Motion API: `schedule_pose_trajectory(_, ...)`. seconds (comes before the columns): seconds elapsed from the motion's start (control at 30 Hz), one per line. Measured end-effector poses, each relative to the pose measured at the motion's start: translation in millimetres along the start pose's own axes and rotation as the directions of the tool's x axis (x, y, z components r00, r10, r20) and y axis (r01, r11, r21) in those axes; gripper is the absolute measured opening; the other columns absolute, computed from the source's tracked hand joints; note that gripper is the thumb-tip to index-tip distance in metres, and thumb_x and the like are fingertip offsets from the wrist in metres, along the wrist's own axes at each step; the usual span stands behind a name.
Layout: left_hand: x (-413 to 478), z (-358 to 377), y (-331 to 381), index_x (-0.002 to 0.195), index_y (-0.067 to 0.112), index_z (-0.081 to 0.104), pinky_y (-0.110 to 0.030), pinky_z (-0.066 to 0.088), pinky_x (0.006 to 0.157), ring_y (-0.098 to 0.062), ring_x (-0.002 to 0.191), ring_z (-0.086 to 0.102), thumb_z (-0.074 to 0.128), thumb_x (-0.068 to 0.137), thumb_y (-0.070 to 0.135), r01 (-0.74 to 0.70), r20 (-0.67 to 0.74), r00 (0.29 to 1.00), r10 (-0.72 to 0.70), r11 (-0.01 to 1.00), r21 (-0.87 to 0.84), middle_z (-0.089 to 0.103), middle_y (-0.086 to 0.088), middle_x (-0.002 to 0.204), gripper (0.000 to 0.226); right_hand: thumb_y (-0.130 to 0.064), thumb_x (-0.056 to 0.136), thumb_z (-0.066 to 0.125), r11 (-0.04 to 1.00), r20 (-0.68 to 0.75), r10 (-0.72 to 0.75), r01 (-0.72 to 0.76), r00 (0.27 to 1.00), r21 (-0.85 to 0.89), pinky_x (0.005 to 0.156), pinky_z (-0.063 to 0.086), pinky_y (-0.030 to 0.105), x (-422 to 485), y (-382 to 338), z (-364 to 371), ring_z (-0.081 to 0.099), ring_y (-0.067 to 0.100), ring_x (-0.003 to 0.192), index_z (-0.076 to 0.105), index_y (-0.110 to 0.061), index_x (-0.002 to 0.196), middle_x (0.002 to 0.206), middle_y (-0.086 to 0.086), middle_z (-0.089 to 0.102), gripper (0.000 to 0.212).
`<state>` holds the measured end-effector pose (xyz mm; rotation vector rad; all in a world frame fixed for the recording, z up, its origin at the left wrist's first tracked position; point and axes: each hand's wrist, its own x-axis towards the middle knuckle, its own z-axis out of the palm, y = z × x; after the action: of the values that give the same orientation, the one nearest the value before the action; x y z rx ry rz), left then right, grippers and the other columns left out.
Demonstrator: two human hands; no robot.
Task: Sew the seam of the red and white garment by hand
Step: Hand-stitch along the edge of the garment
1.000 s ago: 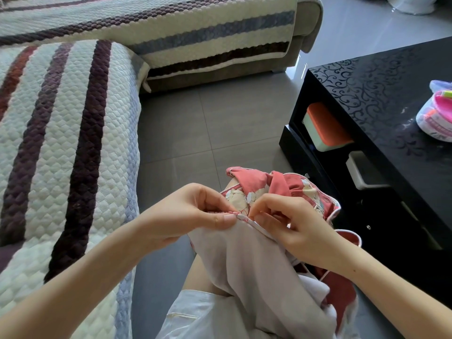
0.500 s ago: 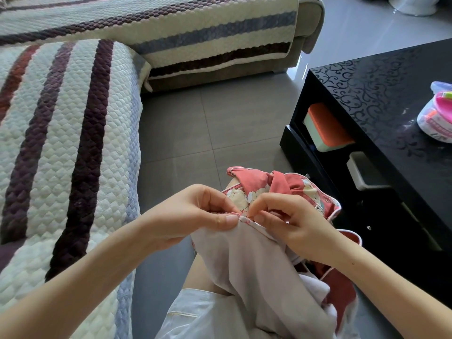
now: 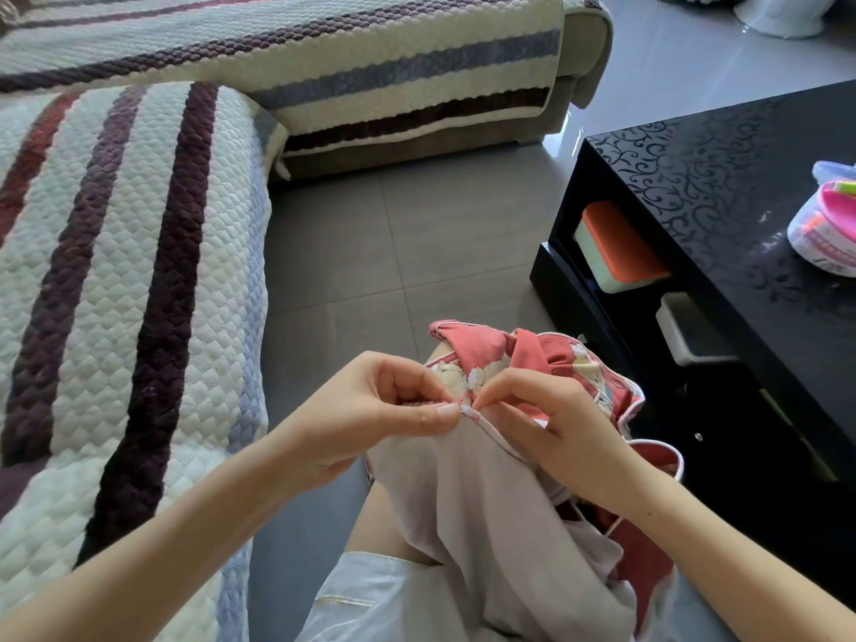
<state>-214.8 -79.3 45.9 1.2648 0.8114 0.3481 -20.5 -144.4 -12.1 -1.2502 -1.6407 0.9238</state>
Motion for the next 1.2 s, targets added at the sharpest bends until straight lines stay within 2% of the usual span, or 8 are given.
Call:
schedule_pose_trajectory(0.13,1.9,2.9,0.0,0.068,0.012,0.076,-0.014,0.047,0.060,-0.005,0.061,0.060,0.071,0.070,0.010,-0.039,-0.021,0.999,0.039,0.999,-0.020,0.068,0.000,0.064,0.006,-0.011,0.090,0.061,0.991,-0.068,-0.088,0.080,0.994,-0.108,0.068,0.051,0.023,-0.6,-0.4,2.4,0.064,0.005,0.077,0.067,-0.013,0.089,0.086,-0.008,0.067,0.007)
schedule_pose_trajectory(0.33,4.2,10.1,0.1,0.069,0.004,0.072,-0.013,0.044,0.059,-0.005,0.061,0.057,0.069,0.072,0.007,-0.165,-0.097,0.981,0.170,0.984,0.062,0.067,0.001,0.064,0.006,-0.012,0.090,0.056,0.999,-0.144,-0.039,0.040,0.989,0.010,0.067,0.040,0.006,-1.8,-13.1,16.4,0.058,-0.005,0.070,0.065,-0.026,0.089,0.082,-0.019,0.065,0.016)
schedule_pose_trajectory(0.5,8.7,12.3,-5.5,0.066,0.005,0.071,-0.015,0.042,0.056,-0.008,0.059,0.054,0.069,0.071,0.013,-0.159,-0.191,0.966,0.175,0.983,0.094,0.065,-0.001,0.061,0.009,-0.015,0.088,0.063,0.990,-0.257,0.019,0.017,0.966,0.139,0.069,0.047,0.011,-1.2,-16.8,20.1,0.065,0.001,0.076,0.066,-0.021,0.090,0.084,-0.012,0.069,0.007)
schedule_pose_trajectory(0.73,10.2,15.6,-15.5,0.071,0.007,0.075,-0.018,0.045,0.059,-0.010,0.063,0.057,0.072,0.072,0.017,-0.209,-0.256,0.943,0.214,0.977,0.049,0.069,-0.005,0.067,0.010,-0.005,0.093,0.053,0.968,-0.203,-0.014,0.064,0.979,0.241,0.061,0.044,0.011,-6.8,-24.6,18.6,0.063,0.003,0.067,0.063,-0.015,0.100,0.081,-0.003,0.069,0.016)
schedule_pose_trajectory(0.9,13.4,21.0,-17.7,0.069,0.012,0.076,-0.020,0.049,0.064,-0.010,0.065,0.062,0.081,0.071,0.017,-0.207,-0.299,0.935,0.190,0.978,-0.026,0.070,-0.004,0.068,0.007,0.000,0.090,0.056,0.979,-0.265,-0.078,0.123,0.961,0.159,0.059,0.039,0.003,-3.1,-26.5,23.1,0.057,-0.007,0.060,0.063,-0.020,0.095,0.074,-0.023,0.064,0.022)
schedule_pose_trajectory(1.0,15.2,21.9,-17.9,0.068,0.013,0.075,-0.021,0.048,0.065,-0.011,0.066,0.063,0.080,0.073,0.019,-0.199,-0.322,0.929,0.180,0.980,-0.028,0.071,-0.005,0.069,0.009,0.006,0.091,0.053,0.987,-0.257,-0.101,0.130,0.961,0.097,0.061,0.037,0.000,-3.8,-21.6,22.4,0.057,-0.011,0.063,0.060,-0.019,0.098,0.076,-0.028,0.061,0.027)
schedule_pose_trajectory(1.13,16.5,21.8,-18.9,0.070,0.009,0.073,-0.020,0.049,0.064,-0.012,0.065,0.065,0.071,0.081,0.008,-0.194,-0.316,0.933,0.175,0.981,-0.031,0.071,-0.006,0.069,0.012,-0.013,0.090,0.059,0.988,-0.242,-0.113,0.134,0.964,0.072,0.078,0.049,0.015,-5.3,-17.4,21.9,0.067,0.004,0.088,0.060,-0.026,0.103,0.096,-0.015,0.068,0.018)
schedule_pose_trajectory(1.2,16.9,23.1,-18.2,0.071,0.006,0.071,-0.018,0.049,0.062,-0.010,0.064,0.064,0.068,0.083,0.005,-0.195,-0.314,0.934,0.171,0.980,-0.047,0.070,-0.004,0.068,0.013,-0.015,0.087,0.063,0.989,-0.283,-0.094,0.122,0.954,0.080,0.078,0.049,0.013,-3.1,-18.2,23.7,0.067,0.001,0.087,0.062,-0.028,0.097,0.094,-0.020,0.068,0.016)
